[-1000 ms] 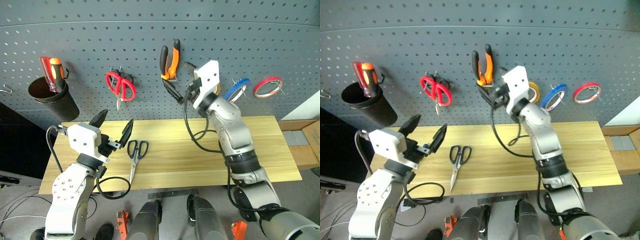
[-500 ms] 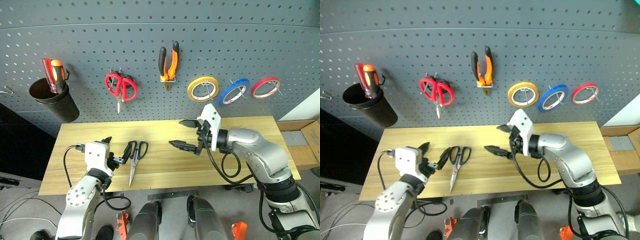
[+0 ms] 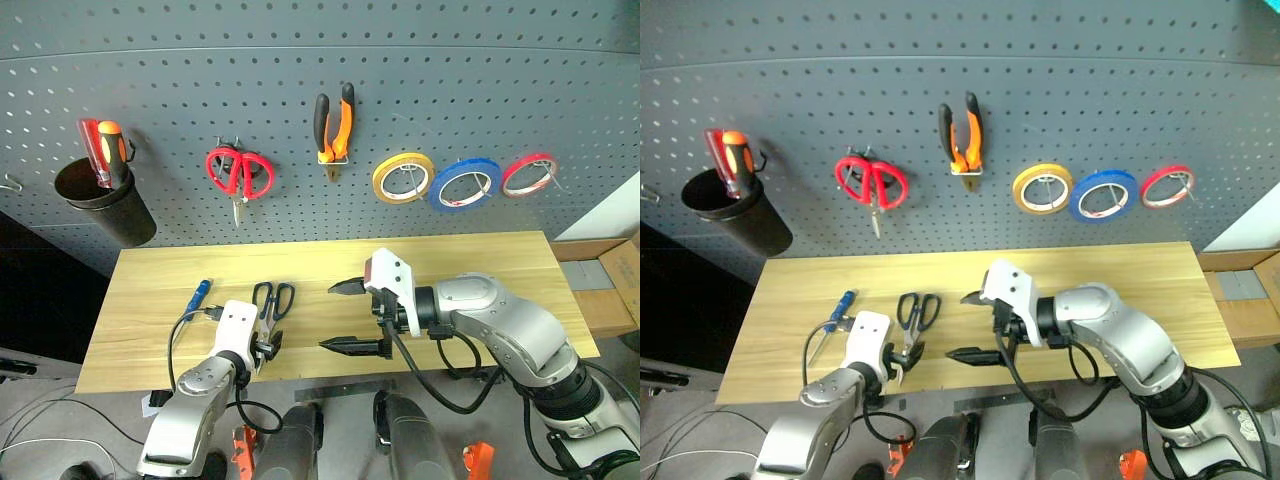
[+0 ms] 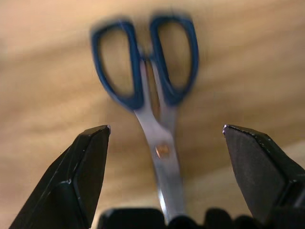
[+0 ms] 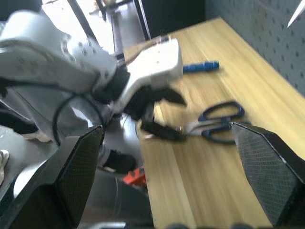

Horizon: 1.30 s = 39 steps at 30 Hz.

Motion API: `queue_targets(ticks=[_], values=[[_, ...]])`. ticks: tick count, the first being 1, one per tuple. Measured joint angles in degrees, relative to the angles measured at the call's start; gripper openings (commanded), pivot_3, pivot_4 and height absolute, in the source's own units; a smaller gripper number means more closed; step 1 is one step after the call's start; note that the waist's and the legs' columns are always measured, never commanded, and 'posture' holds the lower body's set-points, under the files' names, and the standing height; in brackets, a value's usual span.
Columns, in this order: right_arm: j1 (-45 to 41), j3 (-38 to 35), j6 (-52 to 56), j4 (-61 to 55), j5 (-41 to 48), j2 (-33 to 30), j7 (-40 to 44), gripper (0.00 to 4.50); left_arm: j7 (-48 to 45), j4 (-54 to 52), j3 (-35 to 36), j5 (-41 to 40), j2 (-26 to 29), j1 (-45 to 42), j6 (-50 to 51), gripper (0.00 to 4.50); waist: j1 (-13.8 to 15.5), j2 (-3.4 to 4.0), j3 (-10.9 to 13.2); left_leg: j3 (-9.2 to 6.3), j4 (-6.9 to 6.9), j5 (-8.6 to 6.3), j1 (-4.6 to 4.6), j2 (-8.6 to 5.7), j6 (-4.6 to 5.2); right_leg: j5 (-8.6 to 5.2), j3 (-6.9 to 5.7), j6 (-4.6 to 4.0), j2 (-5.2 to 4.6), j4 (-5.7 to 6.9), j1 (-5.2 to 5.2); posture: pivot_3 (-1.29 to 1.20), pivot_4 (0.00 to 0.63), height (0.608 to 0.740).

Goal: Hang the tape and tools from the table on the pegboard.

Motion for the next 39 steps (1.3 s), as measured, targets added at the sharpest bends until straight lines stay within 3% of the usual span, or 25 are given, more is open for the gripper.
queue_targets(ticks=[4, 14, 22, 25, 33, 36, 39], values=[[1.0, 0.2, -3.7, 1.5, -3.0, 3.1, -3.0, 4.45, 1.3, 0.7, -0.9, 0.7, -1.1, -2.3, 3.1, 4.09, 0.0, 0.00, 0.0, 0.01, 0.00, 0.00, 0.01, -0.01, 0.00, 0.00, 0.01, 0.00, -0.01, 0.02, 0.01, -0.06, 0.304, 0.740], [2.6, 1.9, -4.4, 2.6, -5.7, 2.1, -3.0, 4.45, 3.4, 6.2, -2.6, 2.6, -3.2, -6.5, 4.1, 4.09, -0.4, 0.00, 0.0, 0.02, 0.00, -0.01, 0.01, -0.02, 0.00, 0.00, 0.02, 0.00, -0.01, 0.00, 0.00, -0.07, 0.304, 0.740], [5.4, 1.9, -4.6, 3.2, -7.8, -5.0, -0.7, 4.45, 4.6, 6.4, -1.8, 2.8, -4.1, -6.3, 5.0, 4.09, -0.4, 0.00, 0.0, 0.01, -0.01, -0.01, 0.01, -0.02, 0.00, -0.01, 0.00, 0.01, -0.03, -0.01, 0.02, -0.07, 0.299, 0.740], [7.7, 1.8, -6.3, 4.8, -8.8, -8.0, 0.5, 4.50, 4.6, 6.4, -1.4, 2.9, -3.9, -6.1, 5.5, 3.45, -0.4, 0.00, 0.0, 0.02, -0.01, -0.01, 0.01, -0.02, 0.00, -0.01, 0.01, 0.01, -0.03, 0.00, 0.01, -0.07, 0.300, 0.740], [8.6, 0.7, -7.6, 5.3, -9.0, -9.2, 1.5, 4.50, 3.2, 5.7, -1.5, 2.8, -3.5, -5.8, 4.9, 0.59, -0.4, 0.00, 0.0, 0.02, -0.01, -0.01, 0.00, -0.02, -0.01, -0.01, 0.01, 0.01, -0.04, -0.02, 0.03, -0.07, 0.296, 0.740], [8.5, 0.5, -7.6, 5.3, -8.9, -9.1, 1.6, 4.50, 3.2, 5.6, -1.6, 3.2, -3.3, -5.7, 4.0, 0.56, -0.4, 0.00, 0.0, 0.02, -0.01, -0.01, 0.00, -0.02, -0.01, -0.01, 0.00, 0.01, -0.05, -0.02, 0.04, -0.06, 0.294, 0.740], [8.4, -0.5, -7.8, 5.8, -8.9, -10.1, 2.5, 4.50, 0.5, 4.4, -3.5, 4.7, 0.7, -3.2, -6.2, 0.56, -0.4, -0.01, 0.0, 0.02, -0.03, -0.01, -0.02, 0.00, -0.03, -0.01, 0.01, 0.00, -0.05, -0.04, 0.00, -0.05, 0.289, 0.740]])
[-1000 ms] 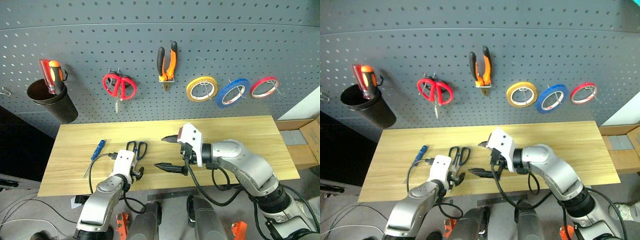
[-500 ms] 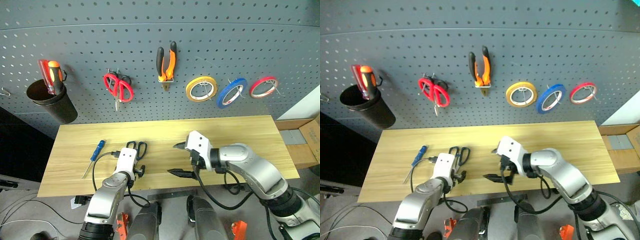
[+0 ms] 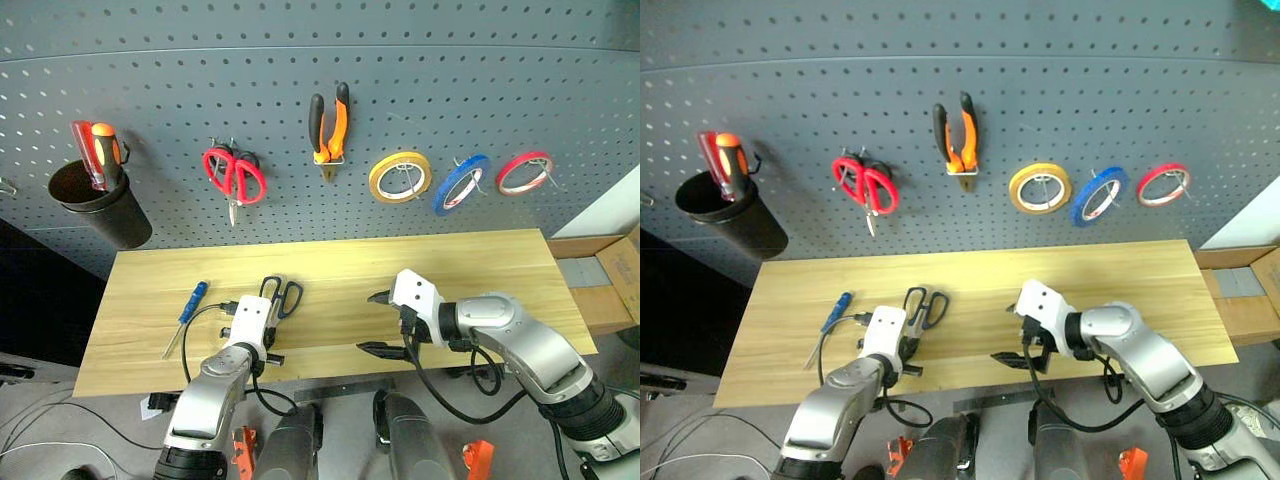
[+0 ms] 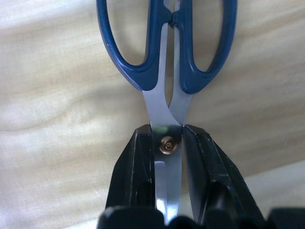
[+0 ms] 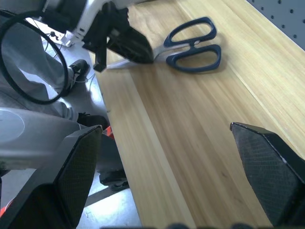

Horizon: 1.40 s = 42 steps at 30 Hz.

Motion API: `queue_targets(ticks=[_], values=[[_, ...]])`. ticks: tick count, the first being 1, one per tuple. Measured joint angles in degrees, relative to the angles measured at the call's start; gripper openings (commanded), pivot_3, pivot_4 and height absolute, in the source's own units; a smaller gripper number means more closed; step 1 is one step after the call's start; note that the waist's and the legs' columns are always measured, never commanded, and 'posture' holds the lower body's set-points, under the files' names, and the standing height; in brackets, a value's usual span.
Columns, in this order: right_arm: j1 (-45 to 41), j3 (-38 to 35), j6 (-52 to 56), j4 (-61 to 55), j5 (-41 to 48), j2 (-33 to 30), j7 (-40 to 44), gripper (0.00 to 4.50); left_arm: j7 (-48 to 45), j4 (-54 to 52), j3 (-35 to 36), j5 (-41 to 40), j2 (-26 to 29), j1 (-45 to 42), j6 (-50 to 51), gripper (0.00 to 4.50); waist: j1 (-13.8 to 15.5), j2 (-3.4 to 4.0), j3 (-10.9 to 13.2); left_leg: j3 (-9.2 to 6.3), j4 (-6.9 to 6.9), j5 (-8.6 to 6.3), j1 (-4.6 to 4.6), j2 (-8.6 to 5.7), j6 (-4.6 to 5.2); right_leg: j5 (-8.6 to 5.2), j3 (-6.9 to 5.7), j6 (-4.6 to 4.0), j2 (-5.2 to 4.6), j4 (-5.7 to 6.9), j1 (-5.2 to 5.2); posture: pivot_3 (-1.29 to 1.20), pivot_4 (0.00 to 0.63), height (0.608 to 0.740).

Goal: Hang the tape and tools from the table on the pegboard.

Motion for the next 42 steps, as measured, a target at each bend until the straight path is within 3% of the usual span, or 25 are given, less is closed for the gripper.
queue_targets(ticks=[4, 11, 22, 42], values=[[-0.7, -1.2, -1.0, 2.1, -0.1, -0.5, 0.6, 4.50, -3.5, -7.4, 0.2, -0.3, 1.2, 3.6, -18.8, 0.56, 0.4, 0.00, 0.0, 0.00, -0.01, 0.00, -0.02, -0.01, 0.00, 0.00, -0.01, -0.01, -0.06, -0.10, 0.05, -0.04, 0.289, 0.740], [-1.0, -2.1, -3.8, 3.3, 0.6, 0.0, 3.9, 4.50, -6.1, -13.0, 1.8, -1.2, 0.5, 10.4, -35.4, 0.56, 0.9, 0.02, 0.0, 0.00, -0.07, -0.02, -0.02, 0.01, 0.05, -0.01, -0.03, -0.02, -0.04, -0.09, 0.02, 0.01, 0.276, 0.740], [-4.3, -2.0, -7.2, 7.3, 0.5, 3.7, 6.7, 4.50, -1.1, -15.4, 14.3, -1.0, -1.2, 8.8, -40.8, 0.56, 2.0, 0.01, 0.0, -0.02, -0.01, 0.01, -0.01, -0.01, 0.00, 0.00, -0.10, 0.00, -0.03, -0.09, 0.06, 0.03, 0.251, 0.740], [-6.7, -1.9, -9.6, 10.7, -1.8, 5.1, 7.8, 4.50, -2.3, -8.5, 12.0, 1.1, -1.3, 3.4, -40.9, 0.56, 2.9, -0.02, -0.1, -0.04, 0.01, 0.02, 0.00, -0.01, -0.02, 0.01, -0.11, 0.01, 0.01, -0.05, 0.06, 0.01, 0.244, 0.740]])
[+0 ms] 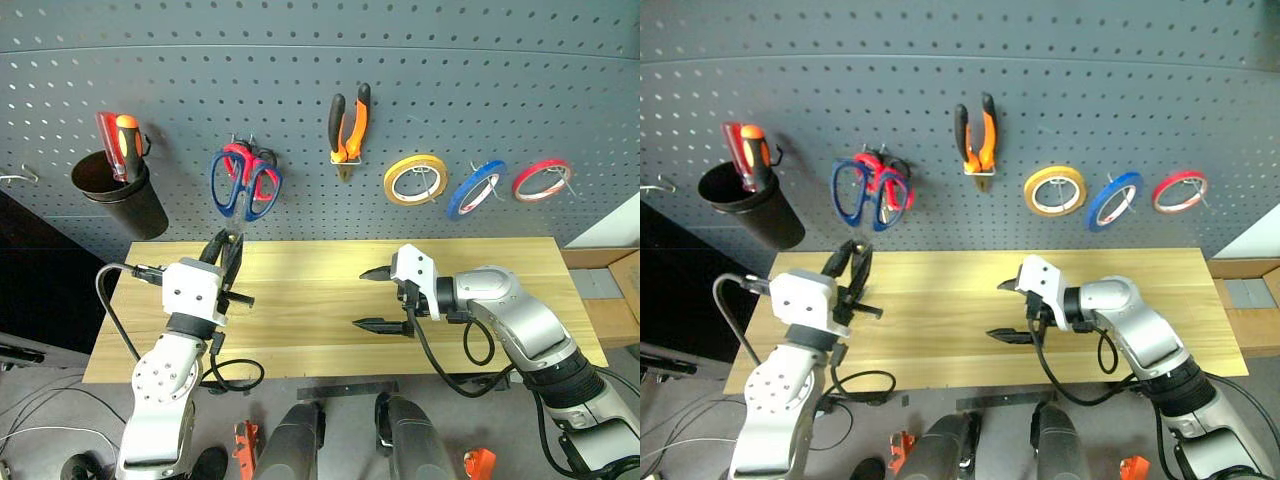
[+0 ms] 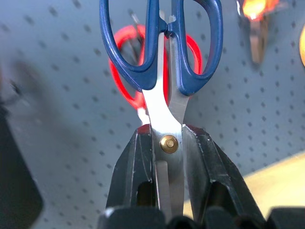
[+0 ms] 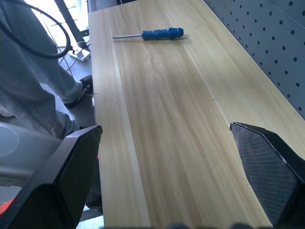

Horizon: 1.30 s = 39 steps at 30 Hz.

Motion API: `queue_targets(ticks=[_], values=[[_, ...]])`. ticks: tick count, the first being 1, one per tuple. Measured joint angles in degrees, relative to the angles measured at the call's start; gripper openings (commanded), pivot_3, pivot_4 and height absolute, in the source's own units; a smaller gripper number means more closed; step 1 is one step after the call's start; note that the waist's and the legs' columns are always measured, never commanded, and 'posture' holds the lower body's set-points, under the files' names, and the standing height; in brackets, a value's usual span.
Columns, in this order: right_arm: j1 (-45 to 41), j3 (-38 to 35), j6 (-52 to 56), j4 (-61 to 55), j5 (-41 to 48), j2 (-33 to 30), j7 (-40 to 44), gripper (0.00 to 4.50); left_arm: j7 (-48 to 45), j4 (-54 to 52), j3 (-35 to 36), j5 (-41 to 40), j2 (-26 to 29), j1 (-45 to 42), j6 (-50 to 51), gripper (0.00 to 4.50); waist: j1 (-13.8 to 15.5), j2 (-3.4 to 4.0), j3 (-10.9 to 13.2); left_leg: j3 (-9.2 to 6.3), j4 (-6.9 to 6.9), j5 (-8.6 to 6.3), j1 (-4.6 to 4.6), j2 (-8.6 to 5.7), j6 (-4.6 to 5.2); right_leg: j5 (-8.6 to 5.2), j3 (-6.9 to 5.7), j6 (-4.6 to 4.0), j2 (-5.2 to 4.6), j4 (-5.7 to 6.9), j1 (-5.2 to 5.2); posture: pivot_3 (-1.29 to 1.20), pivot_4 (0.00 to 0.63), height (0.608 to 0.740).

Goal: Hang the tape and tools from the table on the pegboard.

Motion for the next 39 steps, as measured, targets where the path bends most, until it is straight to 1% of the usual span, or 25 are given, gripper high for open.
queue_targets(ticks=[4, 10, 11, 14, 16, 18, 19, 23, 25, 27, 30, 33, 36, 39], values=[[0.0, 0.0, 0.0, 0.0, 0.0, 0.2, -0.1, 4.50, -0.1, 3.3, -0.1, -0.1, 0.0, -2.6, 0.2, 0.56, 0.0, -0.01, 0.0, 0.00, 0.03, 0.00, 0.00, -0.01, 0.00, 0.00, 0.00, 0.00, 0.00, 0.01, 0.01, 0.01, 0.235, 0.740], [0.0, 0.1, 0.0, -0.1, -0.2, 1.1, -0.2, 4.50, 0.2, 13.2, 0.0, -0.4, -0.1, -9.8, -0.4, 0.47, 0.0, -0.03, -0.3, 0.00, 0.04, 0.01, 0.02, -0.01, -0.02, 0.01, -0.02, 0.00, 0.00, 0.04, 0.00, 0.00, 0.224, 0.740], [-0.1, 0.1, 0.0, -0.1, -0.2, 1.5, -0.3, 4.50, 0.9, 15.2, 0.3, -0.6, -0.4, -12.1, 0.4, 0.47, 0.0, -0.03, -0.4, 0.00, 0.06, 0.02, 0.02, -0.02, -0.03, 0.02, -0.02, 0.00, 0.00, 0.07, 0.00, 0.00, 0.223, 0.740], [-0.1, 0.3, 0.0, -0.1, -0.6, 1.7, -0.5, 4.50, 2.2, 17.3, 0.6, -1.4, -1.2, -14.9, 2.8, 0.47, -0.3, -0.13, -0.7, 0.04, 0.07, 0.02, 0.03, -0.03, -0.03, 0.02, 0.02, 0.01, 0.00, 0.06, 0.00, 0.00, 0.219, 0.740], [-0.1, 0.4, 0.1, -0.4, -0.9, 1.7, -0.7, 4.50, 2.5, 17.5, 0.9, -2.1, -1.2, -15.9, 4.9, 1.19, -0.7, -0.21, -0.9, 0.03, 0.07, 0.02, 0.05, -0.01, -0.03, 0.02, 0.02, 0.01, 0.03, 0.07, -0.01, 0.00, 0.217, 0.740], [-0.1, 0.5, 0.1, -0.5, -1.4, 1.7, -0.9, 4.50, 2.8, 18.6, 2.0, -2.6, -1.0, -16.0, 6.7, 1.74, -1.0, -0.19, -0.9, 0.04, 0.06, 0.03, 0.07, 0.00, -0.05, 0.02, 0.03, 0.01, 0.04, 0.09, -0.01, 0.00, 0.214, 0.740], [-0.1, 0.6, 0.1, -0.5, -1.7, 1.7, -1.1, 4.50, 2.8, 19.2, 2.6, -2.8, -1.0, -15.8, 7.4, 2.11, -1.1, -0.19, -0.9, 0.03, 0.06, 0.04, 0.06, -0.01, -0.06, 0.02, 0.03, 0.01, 0.04, 0.10, -0.01, 0.00, 0.214, 0.740], [0.0, 0.6, 0.1, -0.6, -2.0, 1.9, -1.4, 4.50, 3.9, 19.4, 3.6, -2.8, -0.6, -15.3, 8.7, 3.45, -1.0, -0.26, -1.0, 0.02, 0.08, 0.04, 0.05, -0.02, -0.06, 0.02, 0.03, 0.01, 0.03, 0.09, 0.00, 0.01, 0.205, 0.740], [0.3, 0.6, 0.2, -1.2, -1.9, 1.9, -1.4, 4.50, 5.2, 19.1, 4.7, -2.6, -0.6, -14.9, 9.6, 4.03, -1.0, -0.25, -1.0, 0.02, 0.08, 0.04, 0.06, -0.02, -0.06, 0.02, 0.04, 0.01, 0.03, 0.09, -0.01, 0.02, 0.202, 0.740], [0.4, 0.3, 0.7, -1.2, -1.2, 2.0, -1.2, 4.50, 5.9, 18.5, 5.6, -2.9, -0.5, -13.8, 12.4, 4.03, -1.0, -0.25, -1.1, 0.03, 0.08, 0.04, 0.06, -0.02, -0.06, 0.02, 0.05, 0.01, 0.04, 0.10, -0.01, 0.02, 0.204, 0.740], [0.7, -0.9, 1.8, -1.7, 1.9, 2.5, -0.2, 4.50, 4.8, 17.8, 7.4, -5.6, 0.2, -11.2, 19.7, 4.03, -1.0, -0.27, -1.1, 0.01, 0.08, 0.04, 0.06, -0.02, -0.06, 0.02, 0.05, 0.01, 0.05, 0.11, -0.01, 0.03, 0.210, 0.740], [2.5, -1.0, 2.5, -3.0, 4.0, 3.7, 0.3, 4.50, 1.9, 16.4, 9.4, -9.5, 1.3, -8.5, 24.4, 4.03, -1.0, -0.35, -1.2, -0.02, 0.08, 0.04, 0.05, -0.01, -0.06, 0.02, 0.03, 0.01, 0.05, 0.10, -0.01, 0.04, 0.218, 0.740], [4.4, 2.6, 1.1, -3.1, 1.3, 5.6, -1.3, 4.50, -0.7, 15.0, 10.7, -12.7, 3.8, -7.1, 29.8, 4.03, -0.9, -0.39, -1.3, -0.03, 0.07, 0.04, 0.08, -0.01, -0.06, 0.02, 0.03, 0.01, 0.05, 0.12, -0.01, 0.05, 0.225, 0.740], [5.3, 4.6, 0.4, -1.8, -0.6, 10.4, -5.0, 4.50, -1.0, 15.9, 9.4, -11.1, 7.0, -6.6, 33.7, 4.03, -0.9, -0.40, -1.3, -0.02, 0.08, 0.05, 0.11, -0.04, -0.08, 0.03, 0.08, 0.01, 0.04, 0.17, 0.00, 0.06, 0.234, 0.740]])
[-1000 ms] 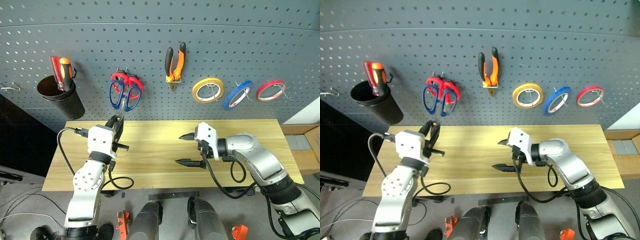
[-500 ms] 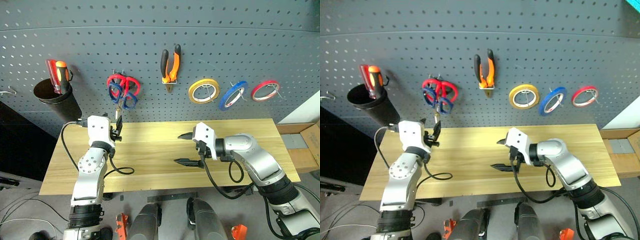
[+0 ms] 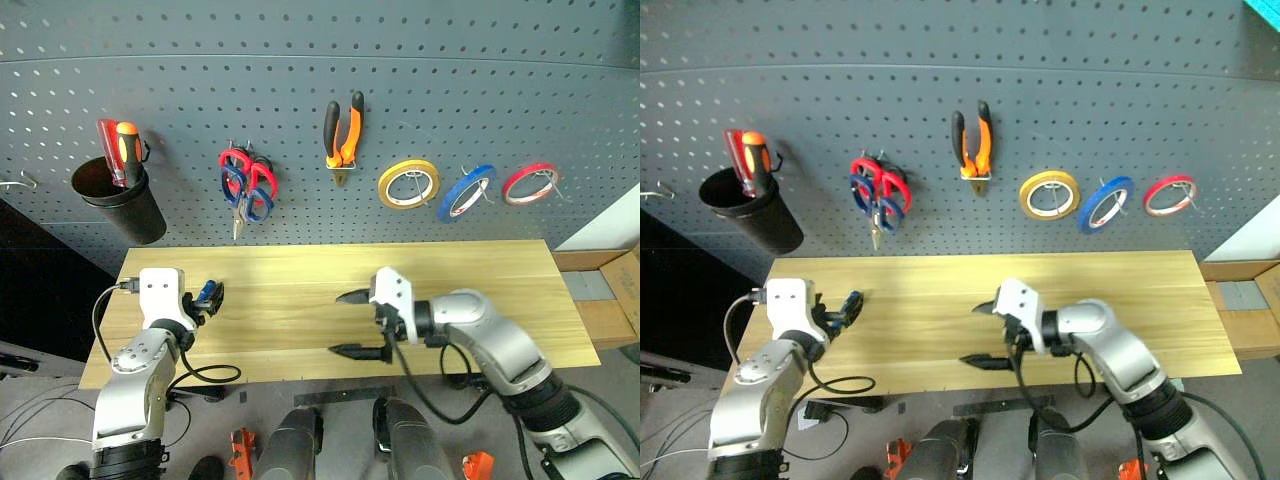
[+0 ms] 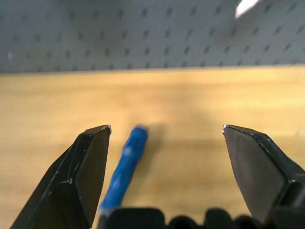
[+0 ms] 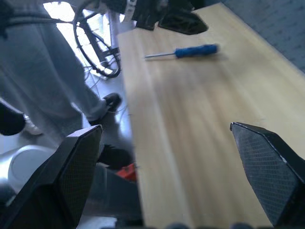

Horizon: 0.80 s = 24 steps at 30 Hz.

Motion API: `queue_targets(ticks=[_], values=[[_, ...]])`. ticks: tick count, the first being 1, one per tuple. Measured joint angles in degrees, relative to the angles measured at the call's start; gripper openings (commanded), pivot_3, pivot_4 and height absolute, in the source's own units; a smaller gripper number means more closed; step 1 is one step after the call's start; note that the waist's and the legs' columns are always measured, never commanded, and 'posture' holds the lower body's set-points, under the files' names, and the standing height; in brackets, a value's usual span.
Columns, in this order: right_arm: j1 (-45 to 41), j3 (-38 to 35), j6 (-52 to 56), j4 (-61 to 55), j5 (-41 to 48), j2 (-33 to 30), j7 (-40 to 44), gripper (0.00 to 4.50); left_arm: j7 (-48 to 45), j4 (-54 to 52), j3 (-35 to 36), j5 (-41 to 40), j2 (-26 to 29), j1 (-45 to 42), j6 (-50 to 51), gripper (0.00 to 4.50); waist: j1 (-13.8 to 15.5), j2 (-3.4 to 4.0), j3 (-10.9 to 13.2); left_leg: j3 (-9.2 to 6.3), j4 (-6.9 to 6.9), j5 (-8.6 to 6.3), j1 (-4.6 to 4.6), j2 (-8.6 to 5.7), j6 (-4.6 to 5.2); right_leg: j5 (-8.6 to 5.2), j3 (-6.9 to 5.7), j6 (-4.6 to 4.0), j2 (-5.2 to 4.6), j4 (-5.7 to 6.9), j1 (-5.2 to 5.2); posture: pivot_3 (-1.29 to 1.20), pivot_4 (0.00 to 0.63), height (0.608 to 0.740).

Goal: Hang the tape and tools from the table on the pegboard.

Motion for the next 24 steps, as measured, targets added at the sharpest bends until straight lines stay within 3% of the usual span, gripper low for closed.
queue_targets(ticks=[6, 17, 24], values=[[0.0, 1.0, -0.5, 0.3, -1.9, 4.9, -4.6, 4.50, -0.1, 6.3, -2.8, 2.3, 1.1, -4.2, 3.6, 4.03, 0.6, 0.01, 0.0, -0.07, 0.00, 0.00, 0.02, -0.03, -0.01, 0.01, -0.05, 0.01, 0.00, -0.03, -0.04, 0.04, 0.261, 0.740], [1.9, 1.1, 2.1, -3.3, -2.0, 3.9, -6.4, 4.50, -3.7, 20.3, -4.8, 3.8, 4.5, -10.3, 3.0, 4.03, -0.5, 0.03, 0.0, -0.09, -0.03, 0.00, 0.02, -0.01, -0.01, 0.00, -0.03, 0.01, 0.00, -0.03, -0.02, 0.00, 0.290, 0.740], [2.5, 1.1, 4.0, -5.2, -1.9, 3.1, -7.0, 4.50, -5.2, 23.9, -5.0, 4.0, 5.9, -12.6, 1.8, 4.03, -0.6, 0.04, 0.0, -0.08, -0.04, -0.01, 0.02, -0.01, 0.00, 0.00, -0.02, 0.01, -0.01, -0.04, -0.02, -0.01, 0.303, 0.740]])
